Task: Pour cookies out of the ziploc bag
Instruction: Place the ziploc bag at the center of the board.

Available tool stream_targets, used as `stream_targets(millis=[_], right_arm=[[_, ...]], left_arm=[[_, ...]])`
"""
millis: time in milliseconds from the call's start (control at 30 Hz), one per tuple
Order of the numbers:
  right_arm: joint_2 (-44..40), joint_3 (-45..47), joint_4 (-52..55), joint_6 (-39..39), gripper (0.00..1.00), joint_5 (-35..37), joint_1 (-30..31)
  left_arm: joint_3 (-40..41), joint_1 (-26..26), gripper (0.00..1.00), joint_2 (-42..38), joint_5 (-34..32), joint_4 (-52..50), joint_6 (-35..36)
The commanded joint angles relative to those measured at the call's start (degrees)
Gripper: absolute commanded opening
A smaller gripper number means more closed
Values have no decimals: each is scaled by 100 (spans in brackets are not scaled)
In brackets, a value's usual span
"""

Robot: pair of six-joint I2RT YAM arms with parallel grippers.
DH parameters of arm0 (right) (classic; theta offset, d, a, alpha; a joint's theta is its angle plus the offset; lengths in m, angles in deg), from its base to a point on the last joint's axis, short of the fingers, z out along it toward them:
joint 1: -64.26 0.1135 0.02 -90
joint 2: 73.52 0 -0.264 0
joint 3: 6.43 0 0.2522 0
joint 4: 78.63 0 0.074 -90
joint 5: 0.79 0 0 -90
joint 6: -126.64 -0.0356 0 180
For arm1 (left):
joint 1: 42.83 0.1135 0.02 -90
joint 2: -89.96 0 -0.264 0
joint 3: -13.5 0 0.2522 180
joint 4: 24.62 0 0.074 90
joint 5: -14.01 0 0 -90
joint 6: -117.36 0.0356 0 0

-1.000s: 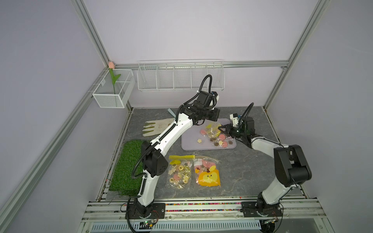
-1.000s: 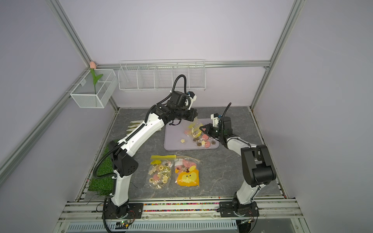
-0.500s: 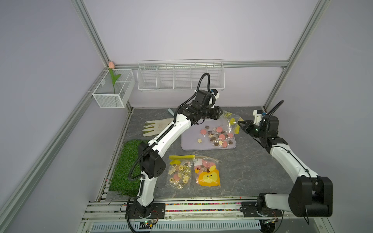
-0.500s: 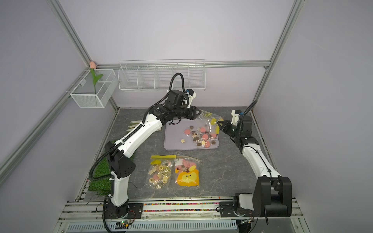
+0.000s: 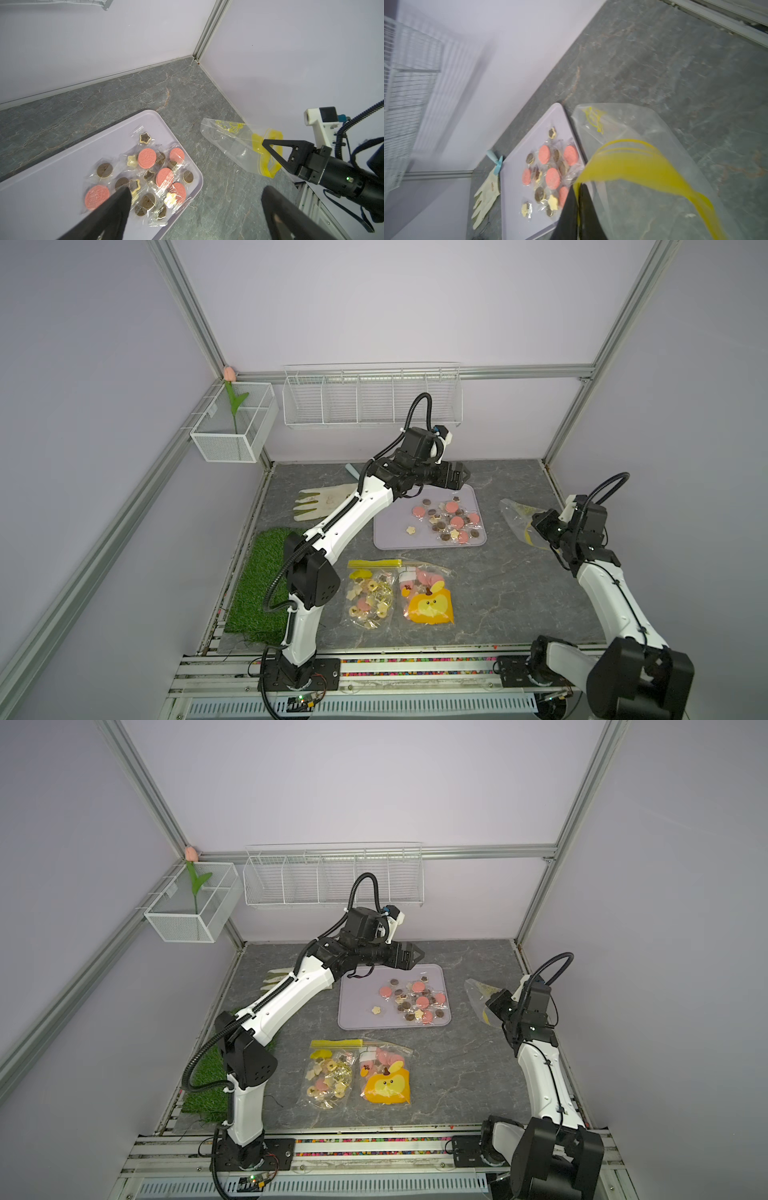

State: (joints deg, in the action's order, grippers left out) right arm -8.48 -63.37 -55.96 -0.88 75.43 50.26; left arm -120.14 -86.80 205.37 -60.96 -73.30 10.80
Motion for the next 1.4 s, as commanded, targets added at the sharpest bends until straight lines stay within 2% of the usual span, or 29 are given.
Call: stream_targets(millis=[0,200,300,467,633,733,867,933,1000,1167,1367], right_arm=[[141,239,6,231,7,303,-131],[372,397,-86,409,7,529,-279],[361,414,20,434,13,572,-306],[232,382,360,436,33,530,-305],[-106,273,918,538,69,420,-300],[-369,162,1335,772,85,556,-301],[-550,-112,1817,1025,98,568,-288],[-601,-226,2000,1075,91,450,-264],[-669,-292,2130,1106,88,413,-237],[-1123,-297,2249,1093,88,291,-139],[-1304,-531,2573,1176,90,429,546]], left_arm=[[323,11,100,-330,12,99,-37],[905,20,100,-753,-96,228,-32],[1238,45,100,-998,-132,418,-98],[1228,136,100,-1167,-145,138,-101],[1322,228,100,-1325,-128,2,-96],[1508,294,100,-1416,-133,-42,-132],[2111,345,100,-1733,-28,242,-255],[2346,354,100,-1866,-83,328,-316],[2525,371,100,-1967,-109,338,-393],[3286,389,100,-2362,-270,737,-636],[3934,406,100,-2561,-372,1081,-892]])
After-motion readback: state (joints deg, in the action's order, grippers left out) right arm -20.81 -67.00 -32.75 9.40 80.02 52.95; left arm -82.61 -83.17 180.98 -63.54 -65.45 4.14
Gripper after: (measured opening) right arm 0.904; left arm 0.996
